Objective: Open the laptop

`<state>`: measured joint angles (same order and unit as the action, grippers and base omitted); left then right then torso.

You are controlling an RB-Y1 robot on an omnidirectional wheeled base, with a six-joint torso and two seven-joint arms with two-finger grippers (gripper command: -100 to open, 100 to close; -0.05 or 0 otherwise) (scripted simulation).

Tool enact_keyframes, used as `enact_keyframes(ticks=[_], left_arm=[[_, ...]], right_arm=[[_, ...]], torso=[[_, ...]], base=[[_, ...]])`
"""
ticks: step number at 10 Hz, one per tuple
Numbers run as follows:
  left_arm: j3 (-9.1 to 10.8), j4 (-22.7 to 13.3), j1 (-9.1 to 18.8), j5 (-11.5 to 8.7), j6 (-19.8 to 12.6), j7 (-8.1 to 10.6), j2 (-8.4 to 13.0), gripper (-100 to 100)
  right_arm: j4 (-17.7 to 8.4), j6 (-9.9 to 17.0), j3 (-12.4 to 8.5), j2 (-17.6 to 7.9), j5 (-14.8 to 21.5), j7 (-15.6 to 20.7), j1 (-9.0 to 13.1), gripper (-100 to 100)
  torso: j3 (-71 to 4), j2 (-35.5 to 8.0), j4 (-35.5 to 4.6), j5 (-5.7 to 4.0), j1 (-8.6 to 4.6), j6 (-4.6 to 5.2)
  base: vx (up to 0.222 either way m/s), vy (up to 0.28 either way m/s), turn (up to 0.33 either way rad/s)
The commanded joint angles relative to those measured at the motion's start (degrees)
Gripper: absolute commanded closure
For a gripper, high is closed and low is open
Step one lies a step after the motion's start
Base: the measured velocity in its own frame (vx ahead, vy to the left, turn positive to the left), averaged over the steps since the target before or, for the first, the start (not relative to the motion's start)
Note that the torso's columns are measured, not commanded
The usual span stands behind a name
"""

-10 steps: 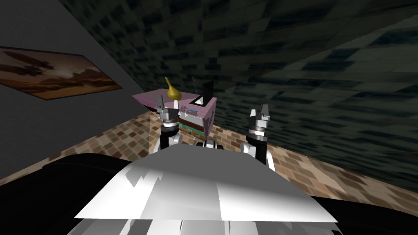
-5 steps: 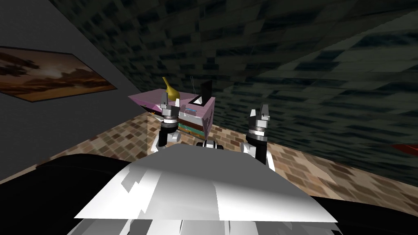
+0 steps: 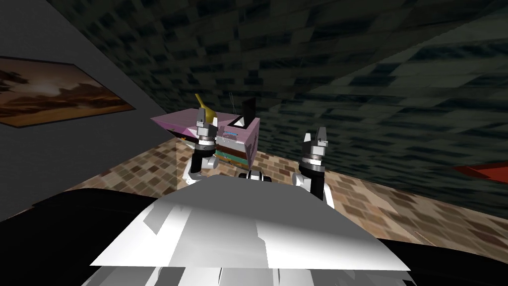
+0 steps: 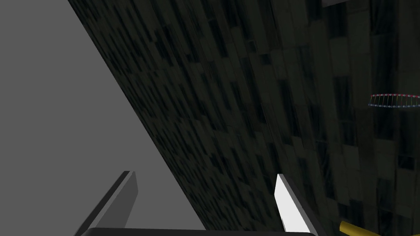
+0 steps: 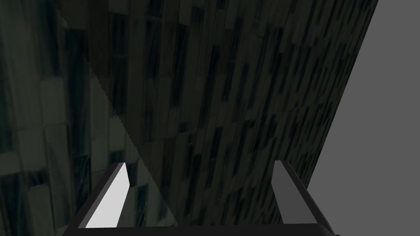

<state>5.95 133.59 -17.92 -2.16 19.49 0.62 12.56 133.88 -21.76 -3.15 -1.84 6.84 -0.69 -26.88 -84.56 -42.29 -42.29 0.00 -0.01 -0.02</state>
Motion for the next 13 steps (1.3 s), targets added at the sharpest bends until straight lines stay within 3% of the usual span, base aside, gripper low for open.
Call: enact_keyframes(ticks=[1, 2, 4, 9, 11, 12, 13], left_arm=[[1.15, -0.3, 3.3, -1.7, -4.3, -2.86, 0.7, -100], [1.15, -0.3, 3.3, -1.7, -4.9, -2.86, 0.7, -100], [2.32, -0.6, 6.4, -3.4, -8.6, -5.46, 1.3, -100], [3.43, -1.0, 9.3, -5.1, -14.3, -8.02, 1.9, -100], [4.42, -1.5, 12.1, -6.7, -18.3, -10.47, 2.6, -100], [4.42, -1.5, 12.1, -6.7, -19.1, -10.47, 2.6, -100], [4.84, -1.9, 13.4, -7.5, -21.2, -11.64, 3.0, -100]], right_arm=[[0.0, 0.0, 0.0, 0.0, 0.0, 0.0, 0.0, 0], [0.0, 0.0, 0.0, 0.0, 0.0, 0.0, 0.0, 0], [0.0, 0.0, 0.0, 0.0, 0.0, 0.0, 0.0, 0], [0.0, 0.0, 0.0, 0.0, 0.0, 0.0, 0.0, 0], [0.0, 0.0, 0.0, 0.0, 0.0, 0.0, 0.0, 0], [0.0, 0.0, 0.0, 0.0, 0.0, 0.0, 0.0, 0], [0.0, 0.0, 0.0, 0.0, 0.0, 0.0, 0.0, 0]], torso=[[0.0, 0.0, 0.0, 0.0, -0.01, 0.02], [0.0, 0.0, 0.0, -0.01, -0.01, 0.03], [0.0, 0.0, 0.0, 0.0, 0.01, 0.02], [0.0, 0.0, 0.0, 0.0, 0.0, 0.03], [0.0, 0.0, 0.0, 0.0, -0.01, 0.03], [0.0, 0.0, 0.0, 0.0, -0.01, 0.03], [0.0, 0.0, 0.0, 0.0, 0.01, 0.0]], base=[[-0.042, 0.003, -0.123], [-0.032, 0.005, -0.046], [-0.033, 0.004, -0.092], [-0.022, 0.0, -0.053], [-0.023, -0.005, -0.092], [-0.02, -0.004, -0.042], [-0.015, -0.005, -0.052]])
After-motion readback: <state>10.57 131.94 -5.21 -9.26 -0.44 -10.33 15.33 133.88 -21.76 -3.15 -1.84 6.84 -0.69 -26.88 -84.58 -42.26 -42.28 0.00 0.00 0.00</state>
